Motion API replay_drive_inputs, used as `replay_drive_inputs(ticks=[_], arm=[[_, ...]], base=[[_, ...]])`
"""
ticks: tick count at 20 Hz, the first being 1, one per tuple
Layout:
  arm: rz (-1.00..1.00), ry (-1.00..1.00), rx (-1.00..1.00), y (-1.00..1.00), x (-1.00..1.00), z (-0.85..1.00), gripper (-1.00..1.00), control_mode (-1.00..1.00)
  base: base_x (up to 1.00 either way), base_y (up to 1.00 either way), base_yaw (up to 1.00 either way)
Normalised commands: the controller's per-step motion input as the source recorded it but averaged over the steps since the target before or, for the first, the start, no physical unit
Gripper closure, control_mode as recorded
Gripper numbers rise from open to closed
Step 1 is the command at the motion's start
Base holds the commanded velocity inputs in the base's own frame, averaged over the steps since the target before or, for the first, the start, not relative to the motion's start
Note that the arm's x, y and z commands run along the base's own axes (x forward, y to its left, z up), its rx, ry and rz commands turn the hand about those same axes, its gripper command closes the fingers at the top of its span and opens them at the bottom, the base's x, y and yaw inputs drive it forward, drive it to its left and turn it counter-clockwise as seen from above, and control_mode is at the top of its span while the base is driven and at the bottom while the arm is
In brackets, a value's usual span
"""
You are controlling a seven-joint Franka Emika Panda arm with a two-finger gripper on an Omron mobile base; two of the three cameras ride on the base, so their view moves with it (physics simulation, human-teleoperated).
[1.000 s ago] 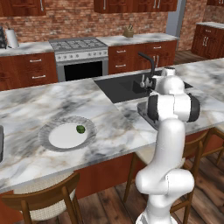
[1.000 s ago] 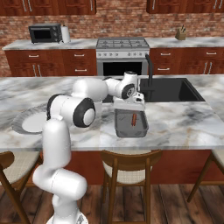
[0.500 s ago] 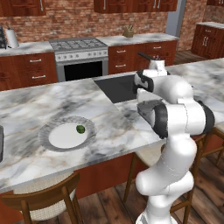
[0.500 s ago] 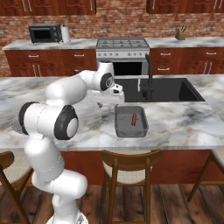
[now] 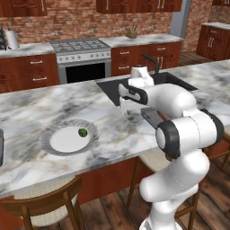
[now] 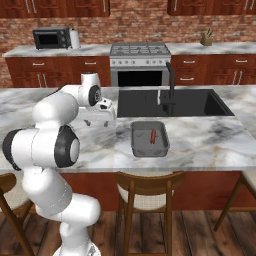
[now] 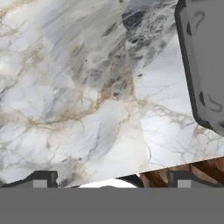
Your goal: Place one cooked food and one vegetable from the large plate to each tupperware container.
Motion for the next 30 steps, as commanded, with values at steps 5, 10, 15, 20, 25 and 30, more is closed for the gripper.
replay_drive_inputs(ticks=[5, 10, 15, 20, 25, 30], arm=[[0.15, -0.07, 0.03, 1.00, -0.08, 0.01, -1.00, -1.00], [0.12, -0.07, 0.03, 1.00, 0.00, 0.00, -1.00, -1.00], [0.13, -0.07, 0.01, 1.00, 0.02, -0.06, -1.00, -1.00], [0.12, -0.03, 0.00, 0.99, 0.01, -0.13, -1.00, -1.00], [0.01, 0.01, -0.08, 0.49, 0.36, -0.52, -1.00, -1.00], [-0.20, 0.03, -0.08, -0.01, 0.35, -0.47, -1.00, -1.00]], base=[[0.00, 0.00, 0.00], [0.00, 0.00, 0.00], [0.00, 0.00, 0.00], [0.00, 0.00, 0.00], [0.00, 0.00, 0.00], [0.00, 0.00, 0.00]])
